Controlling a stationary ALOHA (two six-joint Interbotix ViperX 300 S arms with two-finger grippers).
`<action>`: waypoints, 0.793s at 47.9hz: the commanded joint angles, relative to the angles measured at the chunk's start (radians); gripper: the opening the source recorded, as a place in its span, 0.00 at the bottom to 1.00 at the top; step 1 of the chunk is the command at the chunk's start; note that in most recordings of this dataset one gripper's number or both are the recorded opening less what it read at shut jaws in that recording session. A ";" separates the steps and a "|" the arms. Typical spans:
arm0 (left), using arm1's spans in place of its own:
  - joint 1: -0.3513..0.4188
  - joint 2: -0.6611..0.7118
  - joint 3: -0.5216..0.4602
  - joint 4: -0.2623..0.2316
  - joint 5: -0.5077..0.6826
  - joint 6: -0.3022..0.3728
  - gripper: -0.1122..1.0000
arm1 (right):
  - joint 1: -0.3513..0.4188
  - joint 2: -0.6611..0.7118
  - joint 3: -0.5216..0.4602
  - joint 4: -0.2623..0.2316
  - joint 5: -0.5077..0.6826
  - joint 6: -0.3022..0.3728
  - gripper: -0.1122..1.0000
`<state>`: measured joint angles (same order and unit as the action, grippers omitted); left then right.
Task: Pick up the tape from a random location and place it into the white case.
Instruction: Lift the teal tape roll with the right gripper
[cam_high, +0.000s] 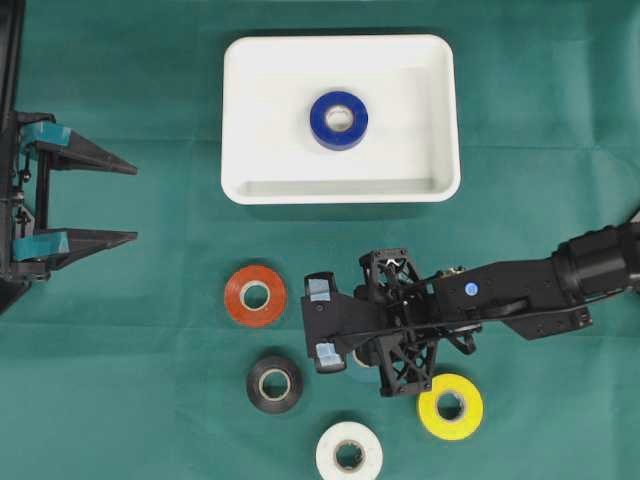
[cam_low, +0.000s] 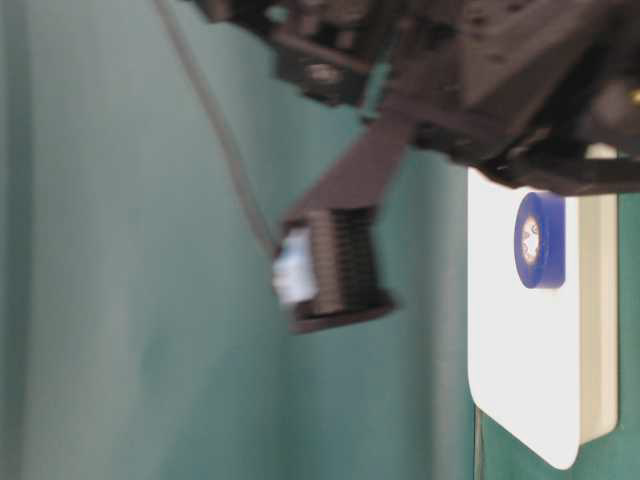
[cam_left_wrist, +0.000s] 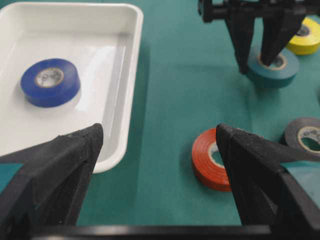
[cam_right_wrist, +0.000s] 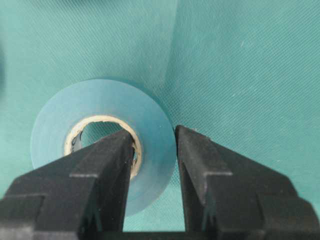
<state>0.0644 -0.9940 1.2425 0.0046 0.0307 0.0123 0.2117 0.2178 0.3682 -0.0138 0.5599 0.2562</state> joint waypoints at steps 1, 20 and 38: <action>-0.003 0.008 -0.014 -0.002 -0.011 0.000 0.96 | 0.003 -0.063 -0.048 0.002 0.046 0.002 0.36; -0.003 0.008 -0.014 -0.002 -0.006 0.000 0.96 | 0.002 -0.164 -0.138 -0.002 0.212 0.002 0.36; -0.003 0.008 -0.014 -0.002 -0.006 0.002 0.96 | 0.002 -0.253 -0.215 -0.002 0.350 0.002 0.36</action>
<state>0.0629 -0.9940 1.2425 0.0046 0.0307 0.0123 0.2117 0.0123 0.1902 -0.0138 0.8928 0.2562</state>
